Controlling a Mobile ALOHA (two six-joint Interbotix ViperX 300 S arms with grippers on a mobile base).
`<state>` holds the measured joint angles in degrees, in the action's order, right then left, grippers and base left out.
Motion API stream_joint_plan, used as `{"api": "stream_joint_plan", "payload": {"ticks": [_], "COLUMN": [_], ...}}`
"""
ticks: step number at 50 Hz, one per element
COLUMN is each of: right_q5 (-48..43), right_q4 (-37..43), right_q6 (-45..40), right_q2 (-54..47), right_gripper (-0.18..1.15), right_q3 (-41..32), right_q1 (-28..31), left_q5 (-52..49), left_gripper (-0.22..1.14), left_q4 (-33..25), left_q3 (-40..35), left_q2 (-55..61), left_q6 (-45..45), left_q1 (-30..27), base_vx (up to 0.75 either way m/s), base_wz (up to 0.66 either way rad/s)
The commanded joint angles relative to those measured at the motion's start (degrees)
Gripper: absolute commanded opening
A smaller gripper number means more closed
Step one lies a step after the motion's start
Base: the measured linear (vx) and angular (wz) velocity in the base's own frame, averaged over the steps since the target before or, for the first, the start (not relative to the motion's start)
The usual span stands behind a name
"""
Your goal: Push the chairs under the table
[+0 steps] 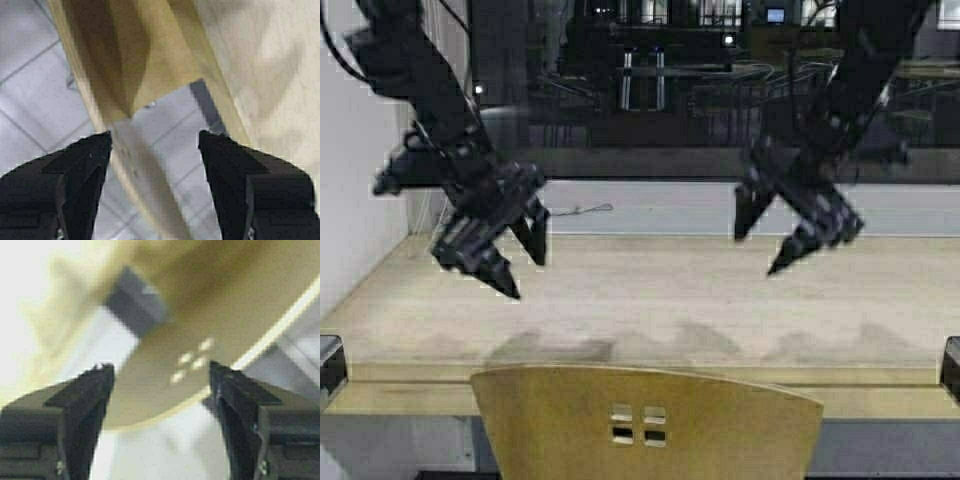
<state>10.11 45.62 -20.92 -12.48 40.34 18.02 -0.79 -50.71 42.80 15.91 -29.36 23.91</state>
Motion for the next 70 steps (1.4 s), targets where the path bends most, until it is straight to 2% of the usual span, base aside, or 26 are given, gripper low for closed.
{"api": "stream_joint_plan", "payload": {"ticks": [1, 5, 8, 19, 27, 37, 45, 51, 58, 70], "right_q5": [-1.1, -2.5, -3.5, -5.5, -4.2, -3.6, -2.5, -2.5, -1.9, -2.1], "right_q4": [-10.5, -16.7, -20.2, -36.1, -44.7, -45.3, -45.2, -45.2, -45.9, -49.0], "right_q6": [3.5, 4.7, 5.0, 7.6, 7.9, 7.9, 7.9, 8.1, 8.3, 8.8], "right_q2": [9.2, 13.9, 17.5, 31.4, 38.5, 40.3, 40.6, 40.8, 43.9, 50.4], "right_gripper": [0.91, 0.91, 0.91, 0.91, 0.91, 0.91, 0.91, 0.91, 0.91, 0.91], "right_q3": [2.5, 5.9, 9.1, 14.8, 14.5, 14.0, 14.0, 14.2, 14.6, 17.0], "right_q1": [0.2, 0.3, 0.2, -1.9, -2.8, -2.8, -2.7, -2.7, -2.7, -2.7], "left_q5": [0.1, -1.1, -3.0, -8.3, -11.2, -12.6, -13.5, -15.4, -15.0, -13.7], "left_gripper": [0.88, 0.88, 0.88, 0.88, 0.88, 0.88, 0.88, 0.88, 0.88, 0.88], "left_q4": [5.3, 12.8, 16.1, 17.3, 19.0, 27.0, 29.4, 34.9, 34.9, 35.9], "left_q3": [5.4, 9.8, 12.9, 21.4, 22.9, 25.2, 26.9, 27.4, 28.6, 28.6], "left_q2": [-9.7, -15.6, -19.7, -36.1, -47.0, -59.9, -72.6, -81.7, -87.5, -87.6], "left_q6": [7.1, 15.8, 20.7, 32.9, 35.2, 35.3, 35.1, 34.5, 31.6, 30.8], "left_q1": [0.0, 0.0, 0.0, 0.0, 0.0, 0.0, -0.1, -1.8, -4.7, -5.3], "base_vx": [0.0, 0.0, -0.01, -0.05, -0.09, -0.1, -0.09, -0.12, -0.14, -0.16], "base_wz": [0.0, 0.0, 0.01, 0.04, 0.2, 0.28, 0.29, 0.3, 0.3, 0.3]}}
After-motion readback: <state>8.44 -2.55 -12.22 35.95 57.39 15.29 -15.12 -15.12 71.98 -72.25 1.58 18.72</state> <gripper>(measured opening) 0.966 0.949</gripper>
